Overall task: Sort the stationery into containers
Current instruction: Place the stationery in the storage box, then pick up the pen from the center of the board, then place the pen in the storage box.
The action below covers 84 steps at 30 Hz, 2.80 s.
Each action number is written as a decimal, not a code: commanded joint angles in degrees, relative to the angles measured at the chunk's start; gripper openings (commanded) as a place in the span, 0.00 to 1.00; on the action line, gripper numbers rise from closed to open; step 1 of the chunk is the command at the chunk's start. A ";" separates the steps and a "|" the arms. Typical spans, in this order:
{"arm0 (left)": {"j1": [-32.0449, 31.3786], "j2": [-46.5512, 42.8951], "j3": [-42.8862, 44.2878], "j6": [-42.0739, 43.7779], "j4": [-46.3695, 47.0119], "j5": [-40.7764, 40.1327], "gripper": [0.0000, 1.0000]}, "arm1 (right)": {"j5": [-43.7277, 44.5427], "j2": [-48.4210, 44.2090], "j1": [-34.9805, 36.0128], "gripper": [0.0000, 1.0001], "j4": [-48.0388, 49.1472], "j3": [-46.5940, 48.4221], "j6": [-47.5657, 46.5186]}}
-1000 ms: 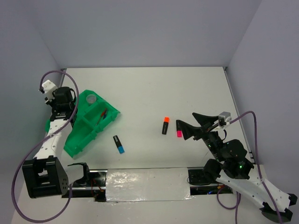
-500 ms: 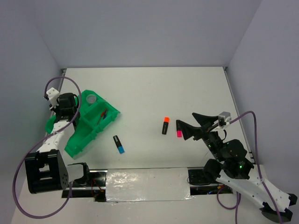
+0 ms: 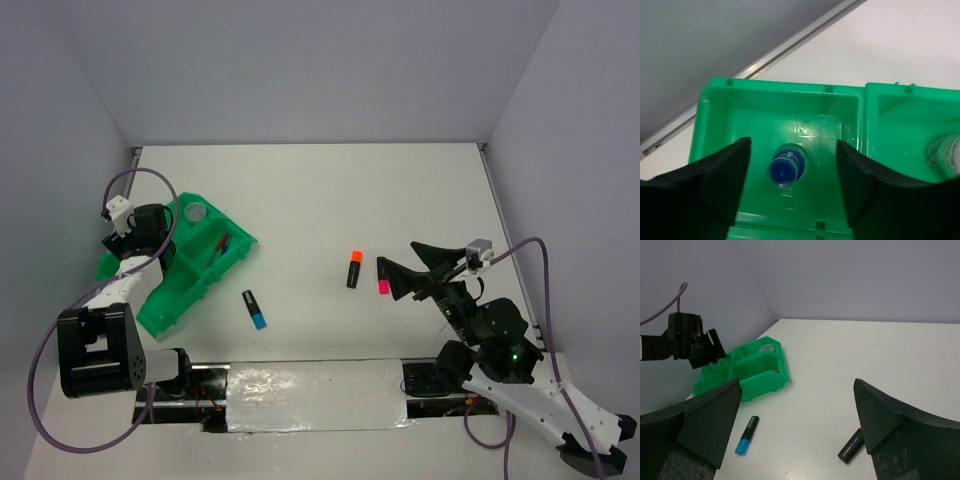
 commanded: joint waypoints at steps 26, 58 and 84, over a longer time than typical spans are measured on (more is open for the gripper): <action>-43.09 -31.72 1.61 -22.20 -24.96 3.18 1.00 | -0.32 3.16 -0.16 1.00 0.64 1.88 0.54; -59.46 6.24 0.10 -52.03 -33.86 7.39 0.93 | 0.29 4.12 -0.16 1.00 0.29 1.71 0.37; -38.50 -28.20 13.65 3.00 -35.61 -10.51 0.29 | 0.30 4.12 -0.24 1.00 0.02 1.97 -0.07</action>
